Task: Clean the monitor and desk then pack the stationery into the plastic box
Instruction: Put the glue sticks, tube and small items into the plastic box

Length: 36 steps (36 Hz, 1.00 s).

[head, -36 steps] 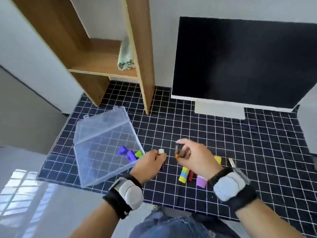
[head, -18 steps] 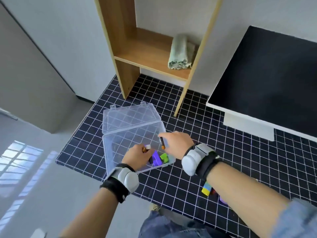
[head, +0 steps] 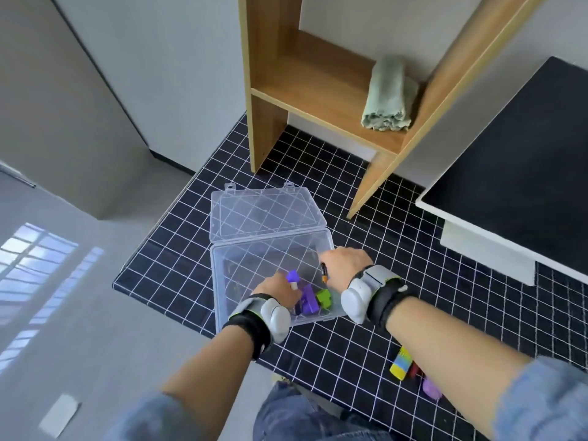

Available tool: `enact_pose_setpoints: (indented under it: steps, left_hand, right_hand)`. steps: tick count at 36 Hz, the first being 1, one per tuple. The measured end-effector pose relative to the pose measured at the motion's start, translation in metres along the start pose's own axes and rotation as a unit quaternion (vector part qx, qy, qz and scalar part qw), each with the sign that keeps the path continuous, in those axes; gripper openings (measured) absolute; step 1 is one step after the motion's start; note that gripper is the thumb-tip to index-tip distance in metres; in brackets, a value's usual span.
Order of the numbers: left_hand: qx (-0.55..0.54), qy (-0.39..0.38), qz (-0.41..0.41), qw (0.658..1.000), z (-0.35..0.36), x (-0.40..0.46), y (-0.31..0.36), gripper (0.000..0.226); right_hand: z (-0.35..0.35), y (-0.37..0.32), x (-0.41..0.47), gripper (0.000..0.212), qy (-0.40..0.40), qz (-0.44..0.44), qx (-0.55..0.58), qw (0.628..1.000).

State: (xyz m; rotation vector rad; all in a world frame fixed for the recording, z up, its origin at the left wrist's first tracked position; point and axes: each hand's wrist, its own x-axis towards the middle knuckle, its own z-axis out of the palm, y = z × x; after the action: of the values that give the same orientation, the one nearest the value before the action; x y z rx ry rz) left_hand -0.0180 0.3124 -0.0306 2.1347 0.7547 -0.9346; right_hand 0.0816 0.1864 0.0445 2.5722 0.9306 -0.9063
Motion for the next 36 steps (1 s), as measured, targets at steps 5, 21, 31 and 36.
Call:
enact_pose_setpoints:
  steps: [5, 21, 31, 36]
  left_hand:
    - [-0.002, 0.006, -0.005, 1.0, 0.007, 0.007, 0.002, 0.028]
    - [0.048, 0.109, 0.146, 0.982, -0.014, 0.005, 0.036, 0.019]
    - [0.214, 0.111, 0.177, 0.954, -0.015, 0.023, 0.058, 0.026]
    - [0.228, 0.123, 0.187, 0.948, -0.006, 0.026, 0.06, 0.03]
  right_hand:
    - [0.006, 0.004, 0.0, 0.033, 0.0, 0.004, 0.0, 1.0]
    - [0.03, 0.036, -0.063, 0.042, 0.181, 0.027, 0.193, 0.964]
    - [0.058, 0.075, -0.124, 0.044, 0.188, 0.096, 0.244, 0.947]
    - [0.078, 0.092, -0.152, 0.042, 0.192, 0.145, 0.264, 0.934]
